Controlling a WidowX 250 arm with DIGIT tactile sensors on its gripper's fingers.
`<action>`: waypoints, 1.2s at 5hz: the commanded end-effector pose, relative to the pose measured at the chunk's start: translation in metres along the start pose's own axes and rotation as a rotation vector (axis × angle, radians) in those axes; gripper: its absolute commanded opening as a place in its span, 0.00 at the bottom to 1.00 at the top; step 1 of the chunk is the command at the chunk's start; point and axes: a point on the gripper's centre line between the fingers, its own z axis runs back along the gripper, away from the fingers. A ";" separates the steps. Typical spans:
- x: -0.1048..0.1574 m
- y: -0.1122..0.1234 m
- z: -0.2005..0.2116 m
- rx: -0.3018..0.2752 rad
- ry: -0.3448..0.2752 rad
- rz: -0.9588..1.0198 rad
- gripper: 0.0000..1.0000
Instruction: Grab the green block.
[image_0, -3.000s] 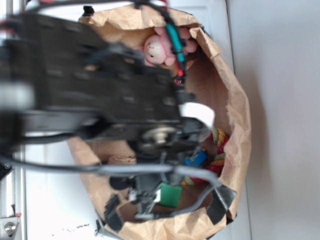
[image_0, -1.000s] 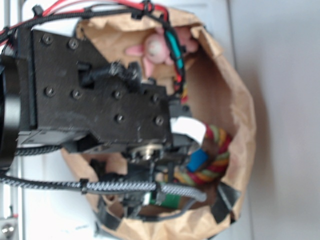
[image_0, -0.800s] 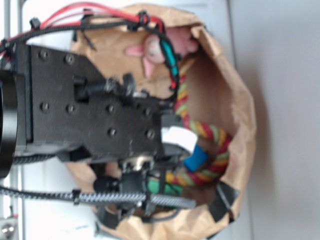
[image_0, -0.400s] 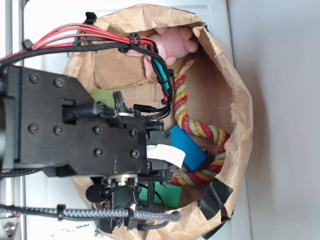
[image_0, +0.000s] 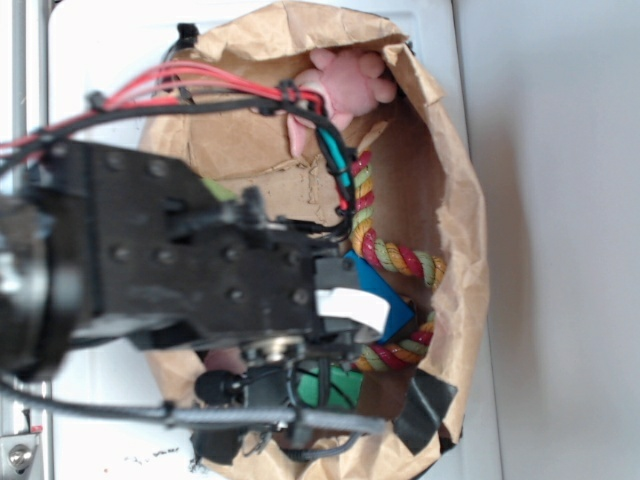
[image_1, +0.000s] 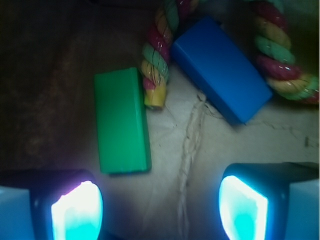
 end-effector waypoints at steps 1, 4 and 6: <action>0.013 -0.004 -0.003 0.018 -0.042 -0.010 1.00; 0.010 -0.019 -0.007 -0.024 -0.003 -0.043 1.00; 0.003 -0.030 -0.003 -0.123 0.041 -0.079 1.00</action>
